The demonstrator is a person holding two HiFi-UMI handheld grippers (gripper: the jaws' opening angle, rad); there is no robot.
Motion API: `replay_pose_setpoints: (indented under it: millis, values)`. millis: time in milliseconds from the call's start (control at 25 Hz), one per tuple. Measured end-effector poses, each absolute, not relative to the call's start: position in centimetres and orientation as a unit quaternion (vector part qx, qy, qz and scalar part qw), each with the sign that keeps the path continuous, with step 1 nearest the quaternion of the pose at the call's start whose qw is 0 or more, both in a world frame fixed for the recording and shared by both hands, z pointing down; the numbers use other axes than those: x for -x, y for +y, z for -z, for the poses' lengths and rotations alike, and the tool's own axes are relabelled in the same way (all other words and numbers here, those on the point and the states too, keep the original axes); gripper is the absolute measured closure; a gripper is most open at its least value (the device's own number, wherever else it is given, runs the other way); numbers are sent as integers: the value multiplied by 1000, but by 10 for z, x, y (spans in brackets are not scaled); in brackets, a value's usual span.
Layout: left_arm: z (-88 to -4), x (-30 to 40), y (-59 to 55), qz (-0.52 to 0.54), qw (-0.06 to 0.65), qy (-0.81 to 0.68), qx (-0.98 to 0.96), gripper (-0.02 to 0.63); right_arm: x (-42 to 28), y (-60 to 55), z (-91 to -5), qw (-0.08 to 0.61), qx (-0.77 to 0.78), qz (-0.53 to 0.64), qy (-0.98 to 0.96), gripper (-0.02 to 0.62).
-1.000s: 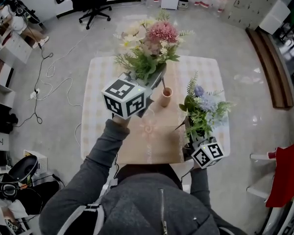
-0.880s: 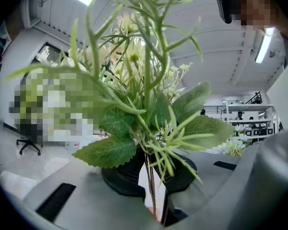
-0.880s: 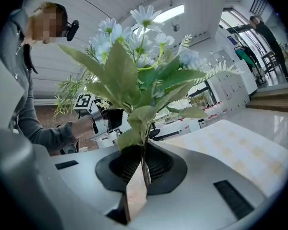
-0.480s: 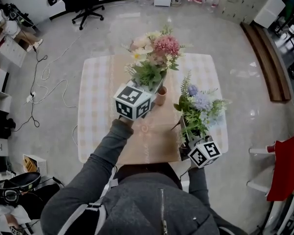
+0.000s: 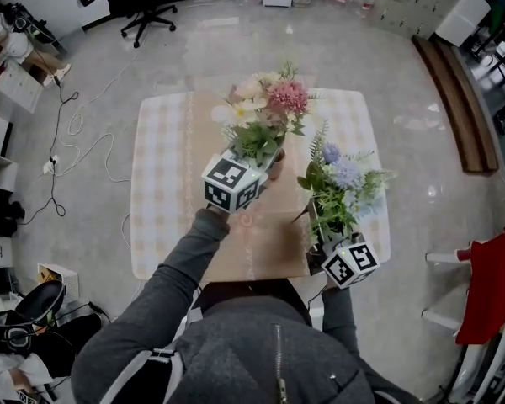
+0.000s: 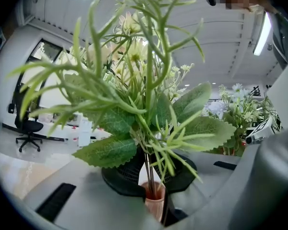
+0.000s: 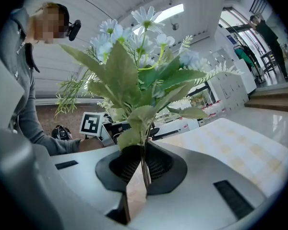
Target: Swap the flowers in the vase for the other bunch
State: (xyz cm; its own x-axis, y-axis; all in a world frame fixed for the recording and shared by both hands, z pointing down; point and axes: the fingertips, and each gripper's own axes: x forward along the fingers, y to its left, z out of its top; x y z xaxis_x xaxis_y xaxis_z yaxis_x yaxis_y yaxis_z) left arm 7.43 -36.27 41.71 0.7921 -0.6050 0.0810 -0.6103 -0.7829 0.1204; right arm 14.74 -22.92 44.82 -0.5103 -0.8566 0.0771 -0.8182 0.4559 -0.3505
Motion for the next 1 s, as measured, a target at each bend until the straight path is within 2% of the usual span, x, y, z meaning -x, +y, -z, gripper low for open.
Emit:
replay_pose_setpoints:
  millis: [600,880,1000]
  values:
    - [-441,-80,-356,-51,38,-329,-942,546,-146,-231,-448,59,497,172,849,566]
    - [-441,-76,-356,-61,27,-337,-939,495,-144,-231,-445,56,496,168,850,566]
    - [-442,-74,-355,-59,31,-337,-939,453,-144,-230,-445,56,496,167,851,566]
